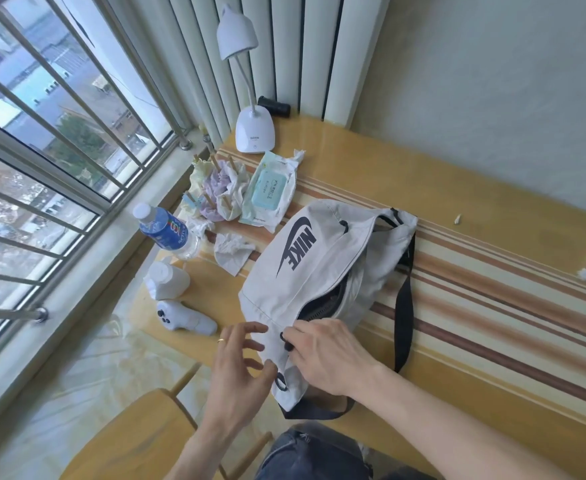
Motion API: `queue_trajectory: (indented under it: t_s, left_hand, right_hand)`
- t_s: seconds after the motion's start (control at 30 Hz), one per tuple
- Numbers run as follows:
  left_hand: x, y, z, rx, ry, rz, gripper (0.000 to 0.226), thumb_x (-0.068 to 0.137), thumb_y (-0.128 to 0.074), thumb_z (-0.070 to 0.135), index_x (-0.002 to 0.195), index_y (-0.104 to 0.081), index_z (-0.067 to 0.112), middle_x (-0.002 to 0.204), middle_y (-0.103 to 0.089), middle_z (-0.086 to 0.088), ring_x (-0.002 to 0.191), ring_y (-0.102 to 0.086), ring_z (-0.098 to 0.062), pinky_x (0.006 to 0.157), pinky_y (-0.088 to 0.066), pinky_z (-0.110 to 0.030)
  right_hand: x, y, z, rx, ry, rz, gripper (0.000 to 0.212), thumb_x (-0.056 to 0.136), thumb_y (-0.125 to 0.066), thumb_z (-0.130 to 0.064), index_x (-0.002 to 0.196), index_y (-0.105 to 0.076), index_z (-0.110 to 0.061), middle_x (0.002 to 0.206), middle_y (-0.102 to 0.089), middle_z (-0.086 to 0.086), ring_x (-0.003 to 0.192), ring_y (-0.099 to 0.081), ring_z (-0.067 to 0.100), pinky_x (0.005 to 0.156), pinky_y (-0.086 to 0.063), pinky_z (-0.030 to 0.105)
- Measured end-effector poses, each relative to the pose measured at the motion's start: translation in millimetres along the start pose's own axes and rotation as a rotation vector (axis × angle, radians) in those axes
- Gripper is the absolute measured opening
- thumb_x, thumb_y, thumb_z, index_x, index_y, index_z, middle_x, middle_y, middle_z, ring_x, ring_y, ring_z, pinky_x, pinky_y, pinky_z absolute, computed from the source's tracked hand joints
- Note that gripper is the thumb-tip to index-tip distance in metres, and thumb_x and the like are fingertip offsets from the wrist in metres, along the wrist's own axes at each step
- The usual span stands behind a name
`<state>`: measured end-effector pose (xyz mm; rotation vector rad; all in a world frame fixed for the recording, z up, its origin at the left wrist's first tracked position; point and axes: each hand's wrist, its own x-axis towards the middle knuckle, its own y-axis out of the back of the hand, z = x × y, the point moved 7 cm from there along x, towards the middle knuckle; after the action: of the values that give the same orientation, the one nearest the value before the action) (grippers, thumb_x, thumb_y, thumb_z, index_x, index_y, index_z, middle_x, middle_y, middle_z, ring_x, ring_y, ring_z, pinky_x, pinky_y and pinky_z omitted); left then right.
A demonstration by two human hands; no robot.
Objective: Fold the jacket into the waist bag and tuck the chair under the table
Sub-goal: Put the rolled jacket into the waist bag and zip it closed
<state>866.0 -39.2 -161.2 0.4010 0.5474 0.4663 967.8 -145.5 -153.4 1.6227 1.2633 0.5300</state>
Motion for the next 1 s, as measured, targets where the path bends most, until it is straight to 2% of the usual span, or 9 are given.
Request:
queue_trajectory:
  t_s: [0.1,0.17,0.27,0.43,0.53,0.6,0.7,0.87,1.0]
  left_hand:
    - [7,-23,6,0.254,-0.194,-0.117,0.029,0.08,-0.071,0.032,0.104,-0.056,0.036,0.103,-0.057,0.021,0.091,-0.06,0.002,0.068,-0.051,-0.017]
    - [13,-31,10,0.319,-0.278,-0.059,0.016,0.082,-0.067,0.027,0.092,-0.055,0.031,0.087,-0.055,0.019,0.073,-0.056,-0.002,0.061,-0.046,-0.021]
    - [17,-23,8,0.296,-0.264,0.047,0.013,0.09,-0.074,0.023,0.083,-0.063,0.026,0.077,-0.061,0.016,0.066,-0.061,-0.005,0.06,-0.053,-0.03]
    - [15,-20,4,0.28,-0.271,0.047,0.017,0.087,-0.079,0.018,0.077,-0.066,0.024,0.072,-0.063,0.017,0.064,-0.063,-0.003,0.059,-0.054,-0.025]
    - [15,-18,-5,0.263,-0.227,0.054,0.021,0.083,-0.082,0.015,0.073,-0.065,0.023,0.069,-0.064,0.019,0.063,-0.063,-0.001,0.061,-0.05,-0.014]
    - [14,-17,-14,0.247,-0.198,0.042,0.022,0.082,-0.082,0.014,0.072,-0.065,0.023,0.069,-0.064,0.019,0.064,-0.063,-0.002,0.061,-0.051,-0.014]
    - [12,-18,-23,0.232,-0.174,0.027,0.021,0.084,-0.082,0.017,0.072,-0.065,0.023,0.069,-0.066,0.018,0.065,-0.064,-0.005,0.061,-0.055,-0.022]
    - [10,-22,-30,0.213,-0.162,0.016,0.021,0.085,-0.08,0.019,0.072,-0.064,0.024,0.069,-0.066,0.016,0.068,-0.065,-0.007,0.062,-0.056,-0.025]
    - [11,-24,-36,0.221,-0.148,0.015,0.022,0.086,-0.079,0.021,0.073,-0.062,0.027,0.068,-0.065,0.016,0.067,-0.063,-0.007,0.061,-0.055,-0.027]
  right_hand:
    - [1,17,-5,0.119,0.005,-0.011,0.018,0.096,-0.038,-0.029,0.084,-0.046,-0.02,0.074,-0.053,-0.007,0.062,-0.048,0.019,0.059,-0.037,0.033]
    - [3,30,-10,0.12,0.038,-0.007,0.021,0.098,-0.042,-0.03,0.08,-0.045,-0.02,0.069,-0.05,-0.006,0.059,-0.041,0.015,0.059,-0.031,0.03]
    - [4,45,14,0.096,-0.035,-0.02,0.03,0.101,-0.041,-0.034,0.074,-0.044,-0.02,0.062,-0.047,-0.008,0.054,-0.042,0.014,0.054,-0.031,0.029]
    - [6,56,85,0.199,-0.254,-0.039,0.039,0.102,-0.045,-0.041,0.073,-0.053,-0.016,0.056,-0.056,-0.003,0.047,-0.048,0.008,0.051,-0.034,0.022]
    - [7,68,133,0.22,-0.428,-0.007,0.042,0.096,-0.041,-0.052,0.077,-0.059,-0.019,0.066,-0.068,0.0,0.062,-0.067,0.017,0.061,-0.056,0.039]
    - [5,79,174,0.273,-0.566,0.047,0.036,0.098,-0.046,-0.045,0.077,-0.063,-0.02,0.068,-0.07,-0.003,0.065,-0.07,0.017,0.069,-0.06,0.046]
    - [3,93,228,0.274,-0.738,0.135,0.032,0.099,-0.053,-0.038,0.075,-0.065,-0.021,0.067,-0.071,-0.005,0.067,-0.07,0.015,0.074,-0.06,0.044]
    - [1,113,296,0.194,-0.952,0.247,0.037,0.095,-0.048,-0.048,0.079,-0.067,-0.02,0.08,-0.074,0.0,0.083,-0.071,0.027,0.082,-0.058,0.042]
    - [0,113,303,0.139,-1.025,0.313,0.04,0.096,-0.043,-0.048,0.09,-0.066,-0.017,0.094,-0.074,0.009,0.088,-0.067,0.031,0.08,-0.056,0.04]
